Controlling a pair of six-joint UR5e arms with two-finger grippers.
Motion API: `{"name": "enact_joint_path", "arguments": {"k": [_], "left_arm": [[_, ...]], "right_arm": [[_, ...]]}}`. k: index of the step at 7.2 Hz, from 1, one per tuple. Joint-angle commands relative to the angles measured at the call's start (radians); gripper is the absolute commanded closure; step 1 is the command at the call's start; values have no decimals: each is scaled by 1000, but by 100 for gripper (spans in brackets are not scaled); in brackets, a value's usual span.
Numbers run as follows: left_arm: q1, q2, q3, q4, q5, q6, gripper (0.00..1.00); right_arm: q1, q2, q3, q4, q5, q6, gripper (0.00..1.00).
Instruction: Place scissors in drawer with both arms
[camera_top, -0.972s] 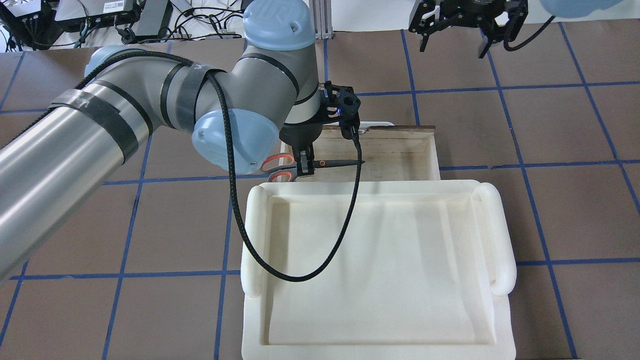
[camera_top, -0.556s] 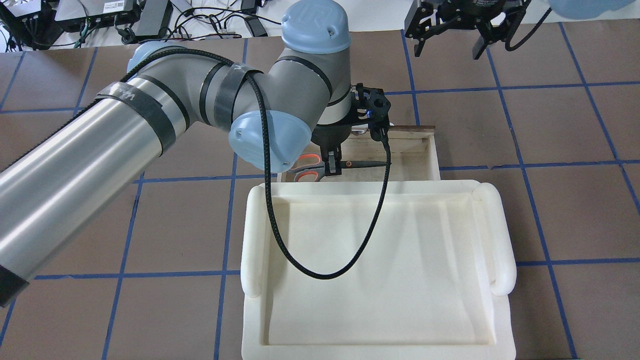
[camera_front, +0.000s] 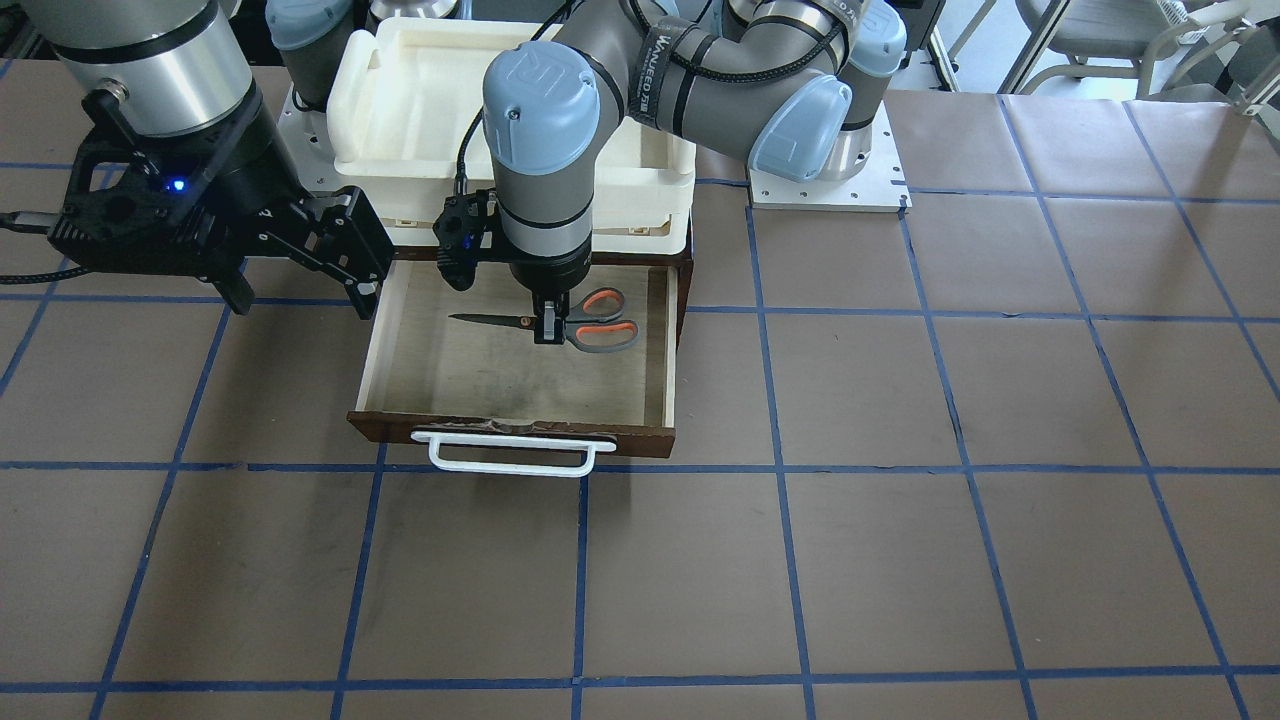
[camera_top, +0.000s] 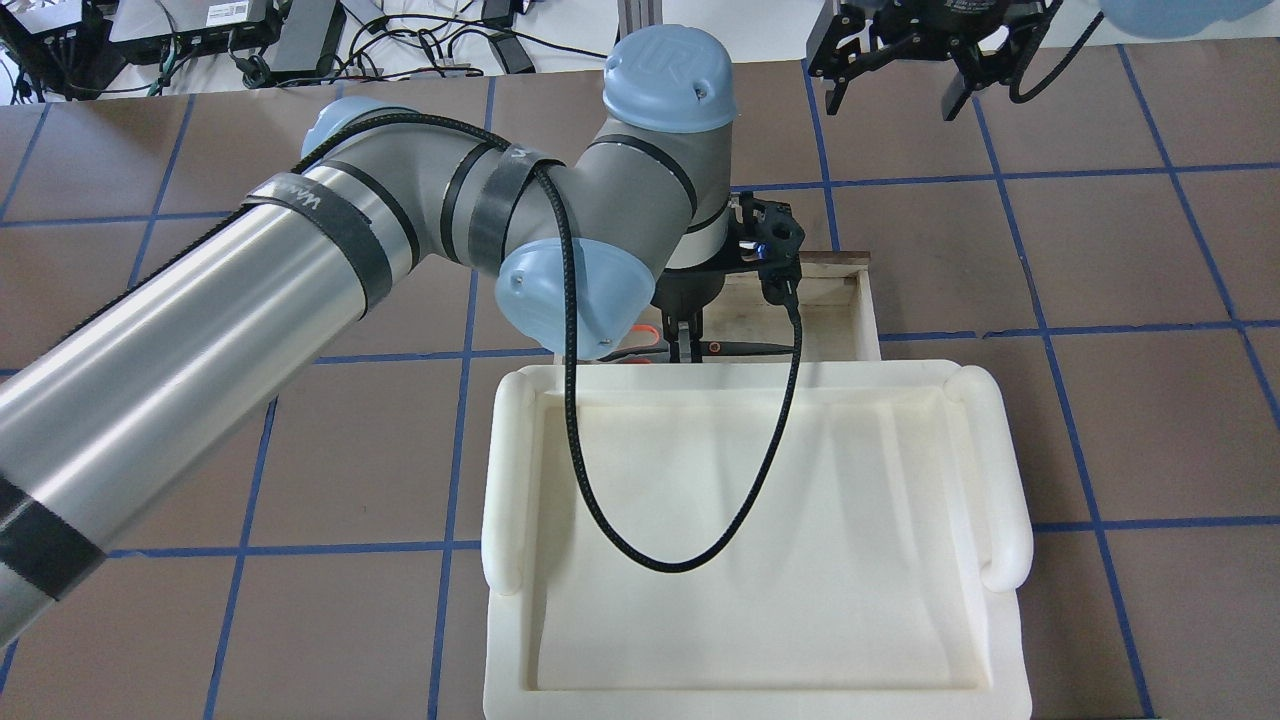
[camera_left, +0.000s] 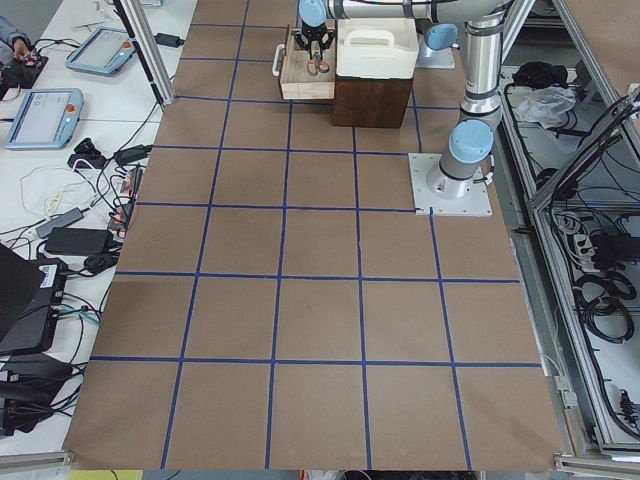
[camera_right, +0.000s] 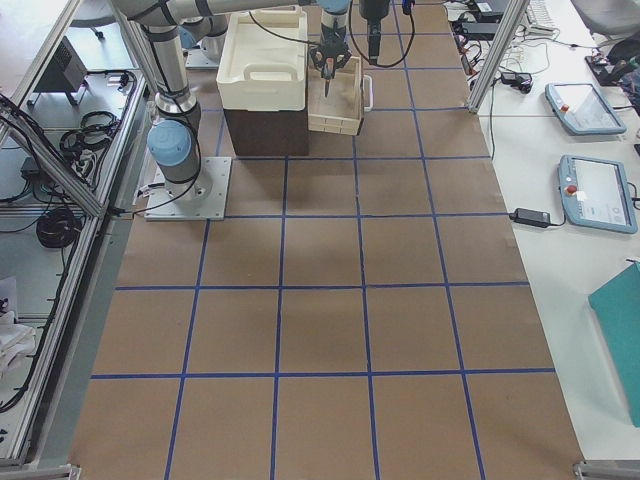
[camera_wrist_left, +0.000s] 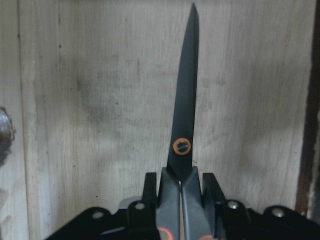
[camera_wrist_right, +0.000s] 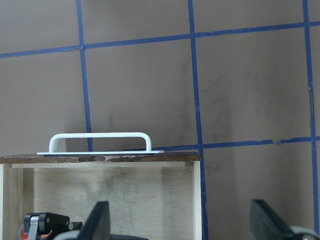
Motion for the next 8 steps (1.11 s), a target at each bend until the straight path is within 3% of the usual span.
{"name": "enact_joint_path", "arguments": {"k": [1,8], "left_arm": [[-5,-5,-14,-2,2,19,100],[-5,-23,-23,4,0,56,100]], "right_arm": [[-1,-1,-2,39,0,-3,0],[2,-24,14,164,-14,6,0]]}}
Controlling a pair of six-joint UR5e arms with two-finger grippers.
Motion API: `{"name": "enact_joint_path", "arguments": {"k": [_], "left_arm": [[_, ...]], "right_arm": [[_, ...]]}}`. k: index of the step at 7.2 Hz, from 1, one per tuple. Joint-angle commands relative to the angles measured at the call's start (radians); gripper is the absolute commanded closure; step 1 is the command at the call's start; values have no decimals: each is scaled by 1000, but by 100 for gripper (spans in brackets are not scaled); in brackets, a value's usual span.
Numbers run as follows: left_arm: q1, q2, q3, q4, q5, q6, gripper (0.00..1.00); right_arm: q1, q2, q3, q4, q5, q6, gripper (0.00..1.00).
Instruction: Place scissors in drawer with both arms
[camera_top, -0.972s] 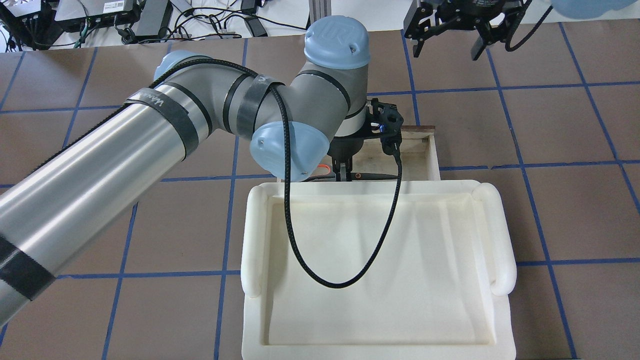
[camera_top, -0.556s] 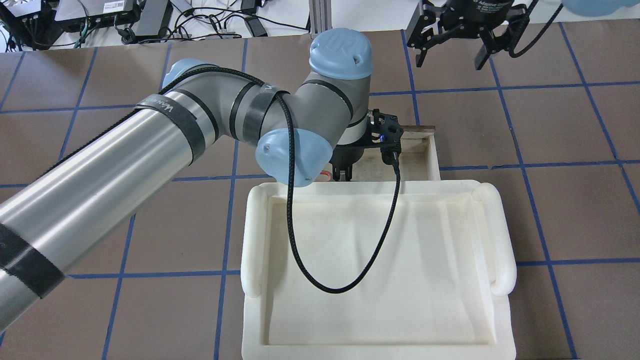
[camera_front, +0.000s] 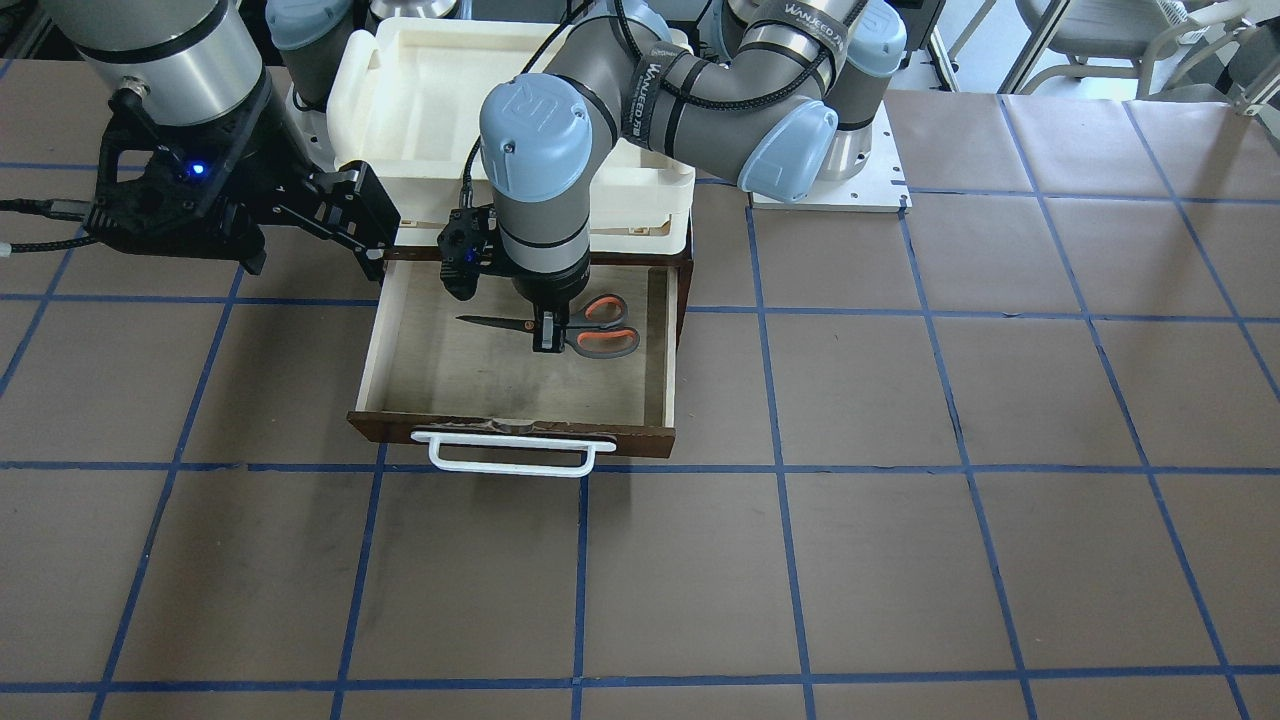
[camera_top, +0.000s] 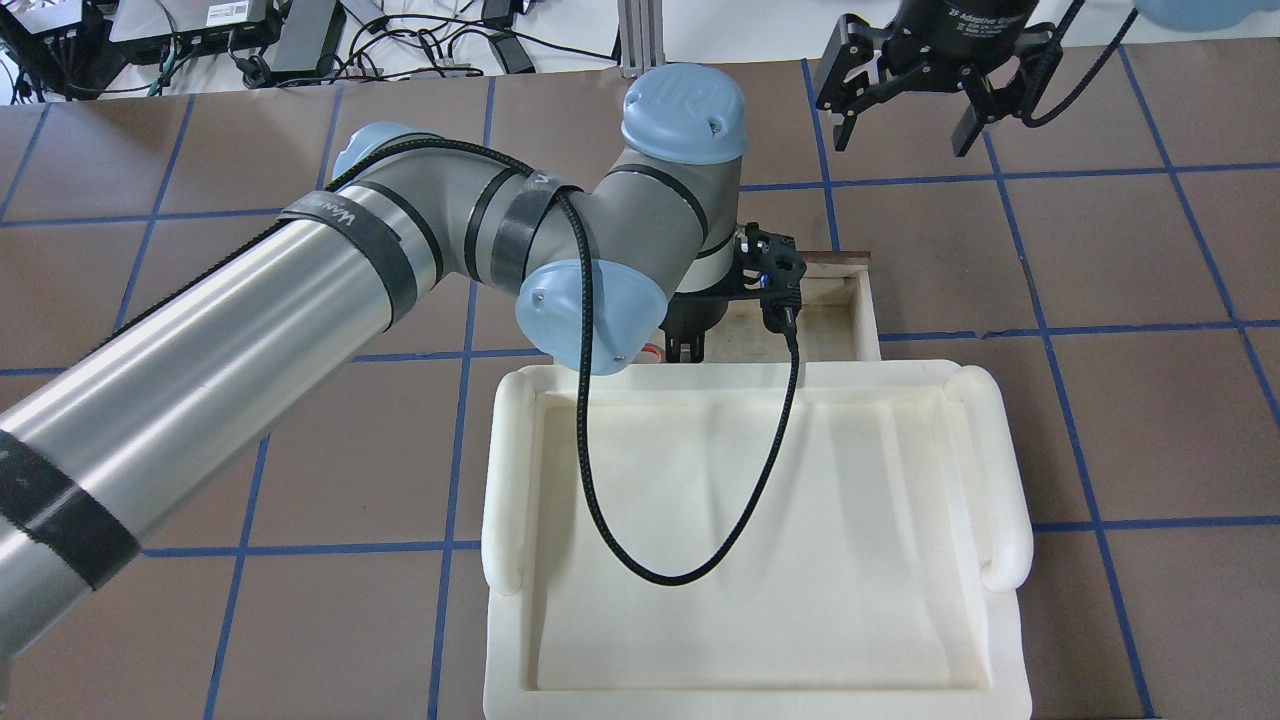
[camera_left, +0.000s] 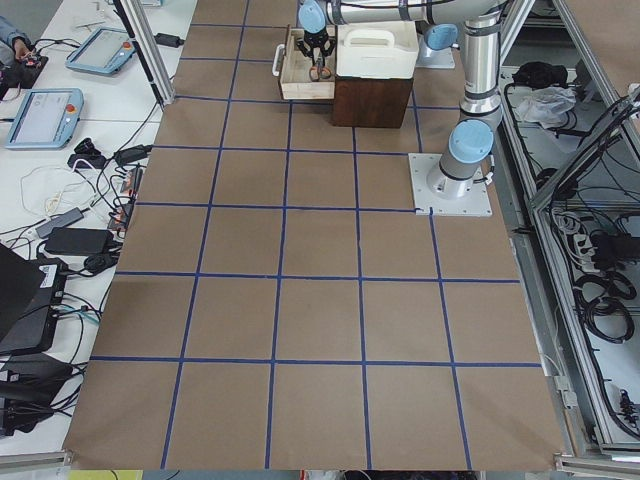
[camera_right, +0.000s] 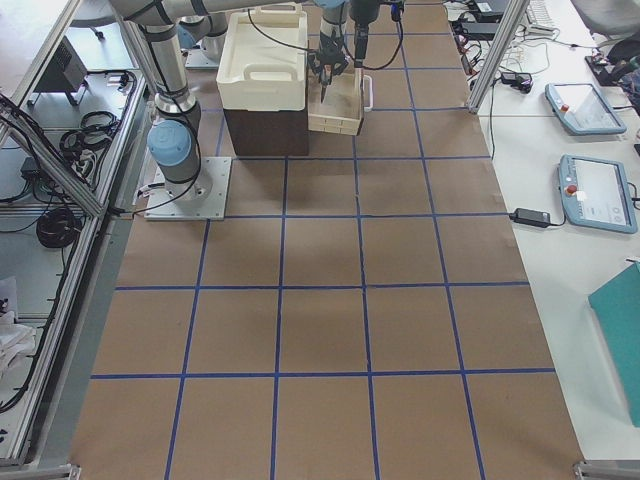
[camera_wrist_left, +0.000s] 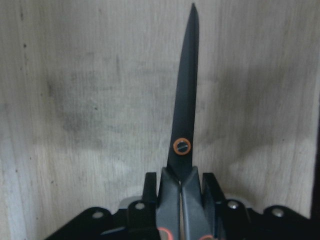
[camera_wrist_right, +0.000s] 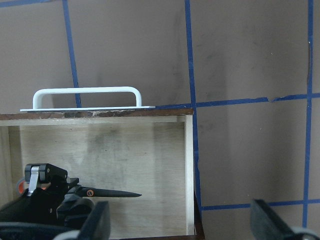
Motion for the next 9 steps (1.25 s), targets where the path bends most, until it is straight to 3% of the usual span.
{"name": "enact_joint_path", "arguments": {"k": [1,4,5,6,7,9], "left_arm": [[-1,0,-15,-1,0,6,100],[0,-1,-21,1,0,-3,100],[0,-1,-21,1,0,-4,96],[-1,-1,-21,1,0,-4,82],[-1,0,-20,2,0,-7,74],[0,-1,-20,63,-11,-12,71]], "right_arm": [[2,-4,8,24,-5,9,0],[2,-19,31,21,-9,12,0],[2,-19,34,23,-9,12,0],[2,-19,34,24,-9,12,0],[2,-19,34,26,-10,12,0],[5,-24,36,38,-9,14,0]]}}
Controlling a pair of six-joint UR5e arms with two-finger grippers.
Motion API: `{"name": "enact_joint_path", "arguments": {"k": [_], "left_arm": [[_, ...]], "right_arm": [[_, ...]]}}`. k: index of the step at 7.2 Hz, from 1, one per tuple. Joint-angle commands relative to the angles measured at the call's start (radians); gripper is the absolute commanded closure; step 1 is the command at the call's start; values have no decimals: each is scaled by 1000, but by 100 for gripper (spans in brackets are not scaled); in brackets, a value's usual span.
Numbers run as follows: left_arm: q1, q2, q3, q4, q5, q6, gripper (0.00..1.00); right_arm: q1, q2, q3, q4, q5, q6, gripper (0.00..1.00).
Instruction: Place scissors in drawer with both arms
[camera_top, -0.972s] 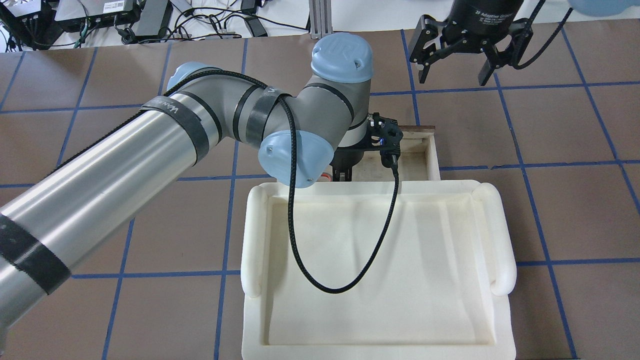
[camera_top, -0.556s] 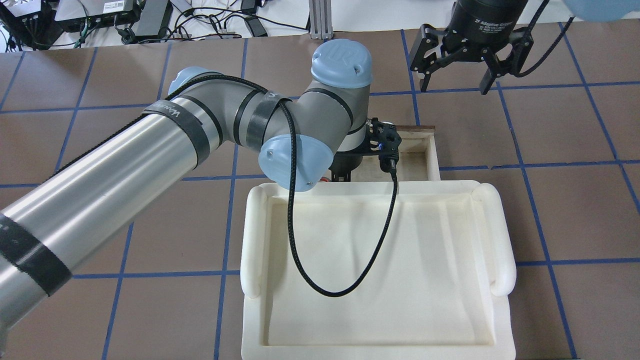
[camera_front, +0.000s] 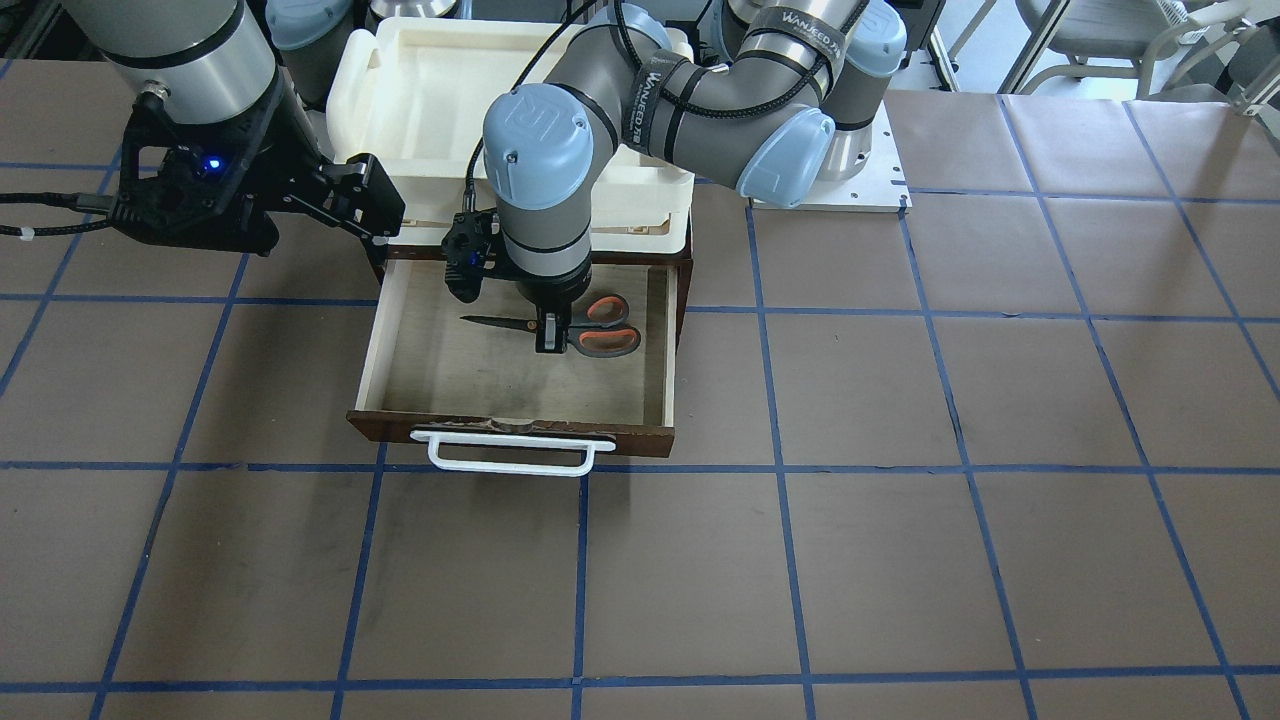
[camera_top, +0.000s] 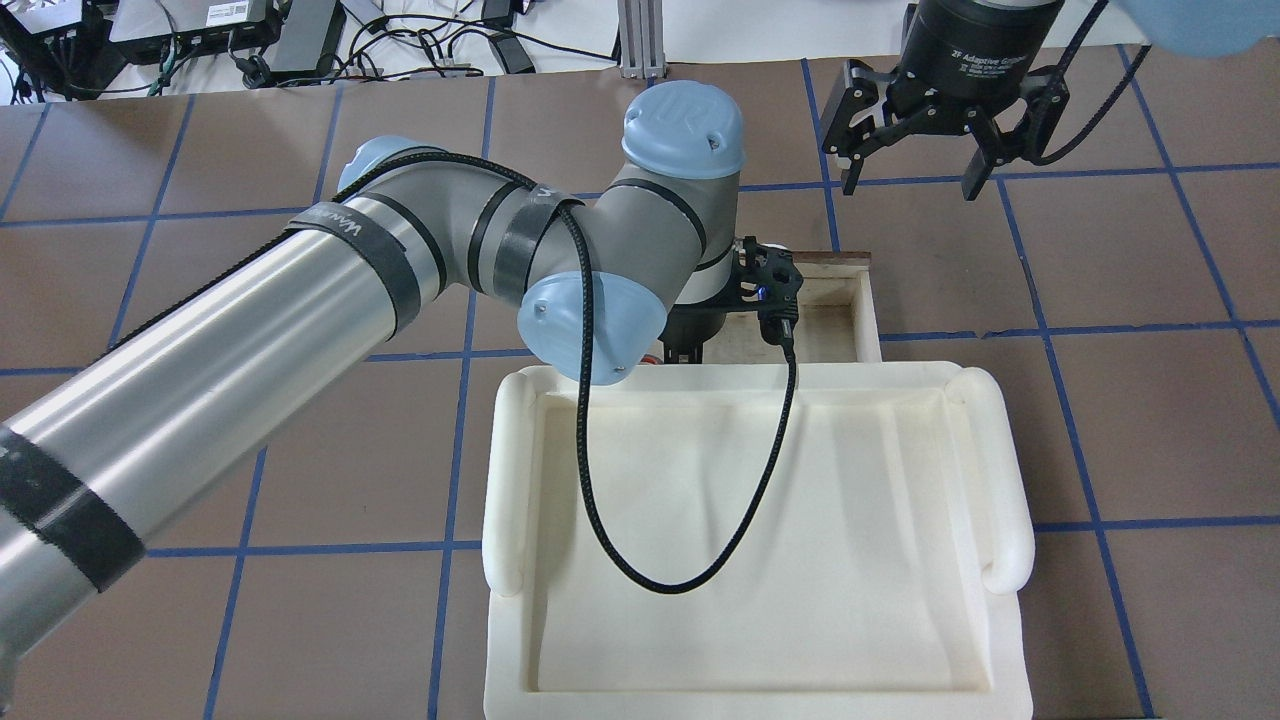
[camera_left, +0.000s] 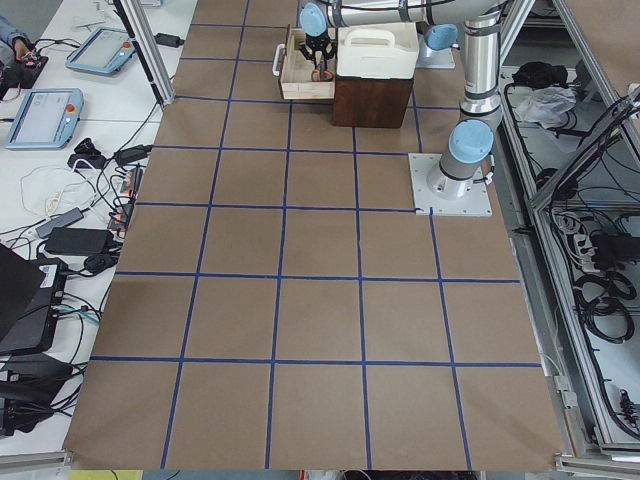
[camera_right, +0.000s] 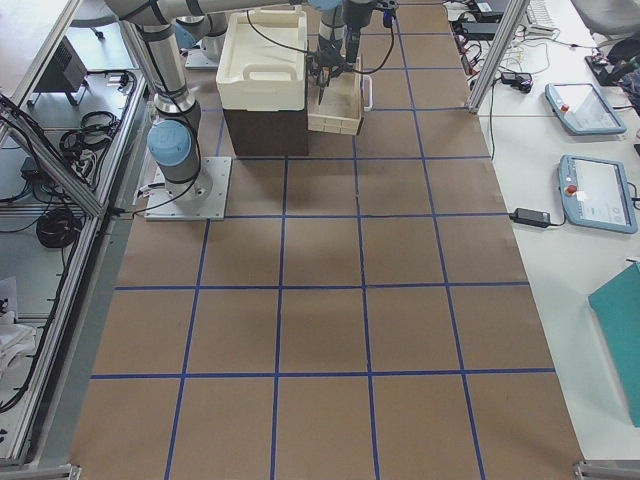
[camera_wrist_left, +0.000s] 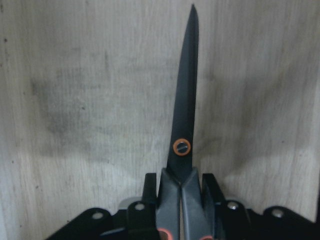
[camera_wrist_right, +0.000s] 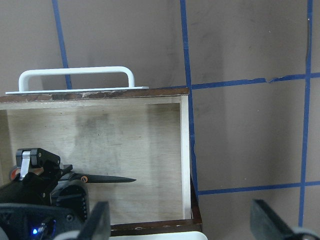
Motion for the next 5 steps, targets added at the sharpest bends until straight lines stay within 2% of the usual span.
{"name": "enact_joint_path", "arguments": {"k": [1,2,3,5], "left_arm": [[0,-1,-1,44,-9,-4,71],[0,-1,-1,46,-7,-13,71],[0,-1,-1,46,-7,-18,66],[0,-1,-9,37,-7,-18,52]], "right_arm": [[0,-3,12,3,-1,1,0],[0,-9,16,5,-1,1,0],[0,-12,27,-3,-3,1,0],[0,-12,30,-6,-3,1,0]]}}
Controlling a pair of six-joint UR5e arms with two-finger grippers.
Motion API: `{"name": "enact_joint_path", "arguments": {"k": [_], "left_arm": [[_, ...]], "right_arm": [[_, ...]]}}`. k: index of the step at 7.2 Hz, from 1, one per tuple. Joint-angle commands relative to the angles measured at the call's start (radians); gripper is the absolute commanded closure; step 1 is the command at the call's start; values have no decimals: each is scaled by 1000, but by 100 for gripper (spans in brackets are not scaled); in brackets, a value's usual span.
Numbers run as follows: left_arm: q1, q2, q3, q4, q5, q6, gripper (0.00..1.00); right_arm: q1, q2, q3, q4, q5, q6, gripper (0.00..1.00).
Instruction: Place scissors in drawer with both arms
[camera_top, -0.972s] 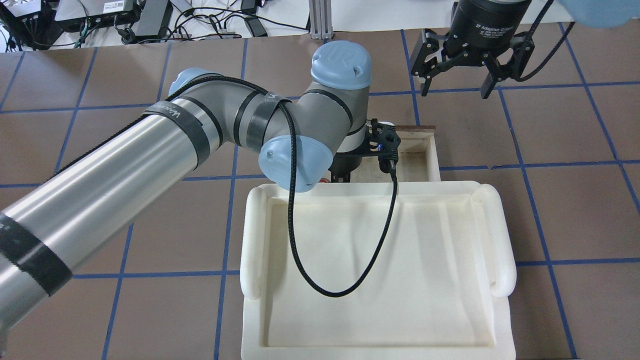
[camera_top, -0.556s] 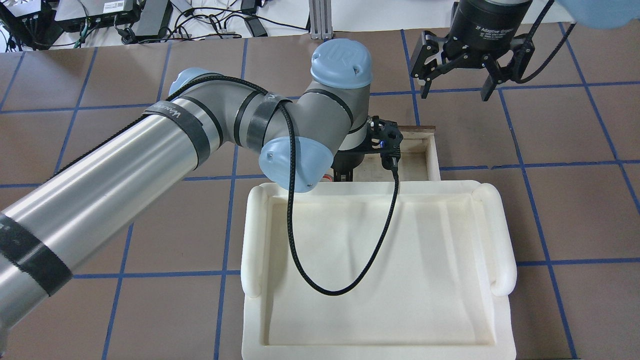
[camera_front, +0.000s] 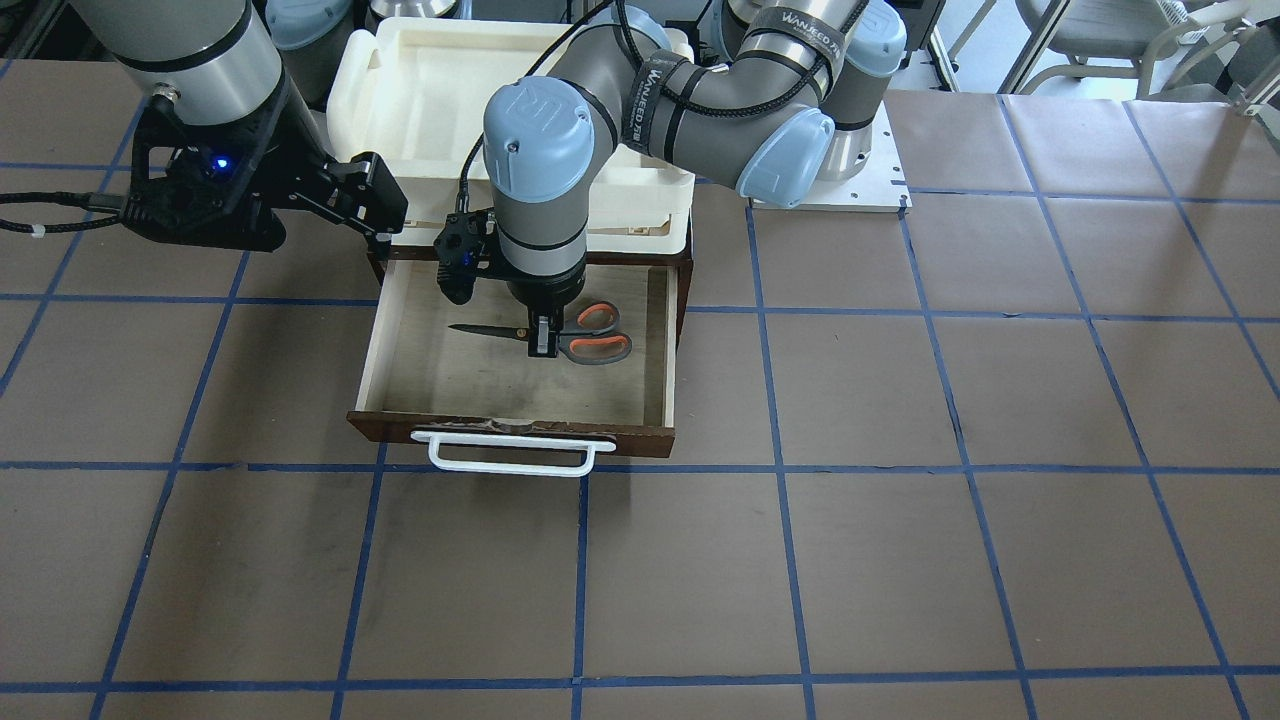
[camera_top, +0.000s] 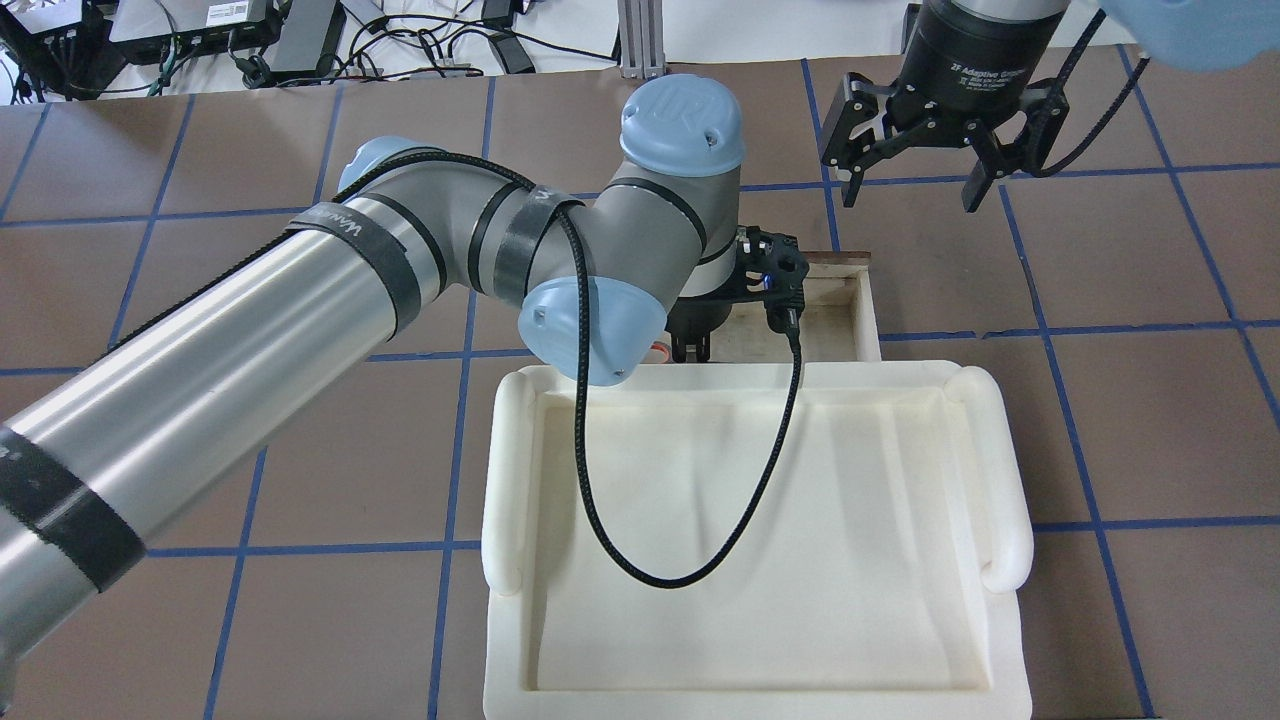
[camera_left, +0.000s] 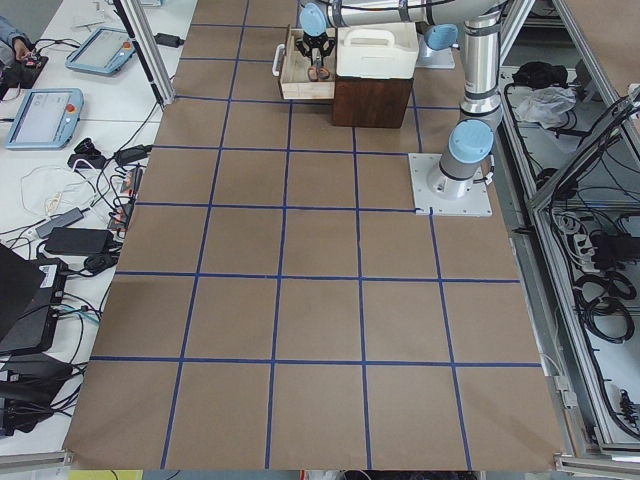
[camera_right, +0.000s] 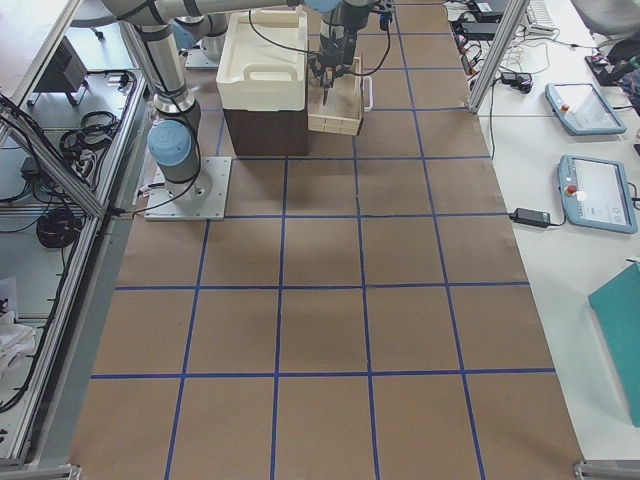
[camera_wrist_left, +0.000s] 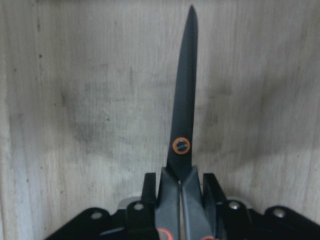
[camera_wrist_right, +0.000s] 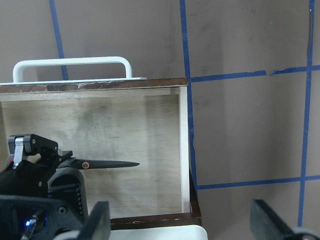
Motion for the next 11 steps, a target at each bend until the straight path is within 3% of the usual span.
{"name": "enact_joint_path", "arguments": {"k": [1,7,9,11], "left_arm": [[0,1,-16,0,1,-3,42],[12,40,26,6,4,-3,32],[72,76,97,-67,13,-79,32],[212,142,105,-147,17,-81,32]], "right_arm": [[0,-1,6,-2,0,-6,0],[1,-1,7,4,-40,-9,0],[3,-1,7,6,-42,-6,0],[5,-2,9,-5,-31,-15,0]]}}
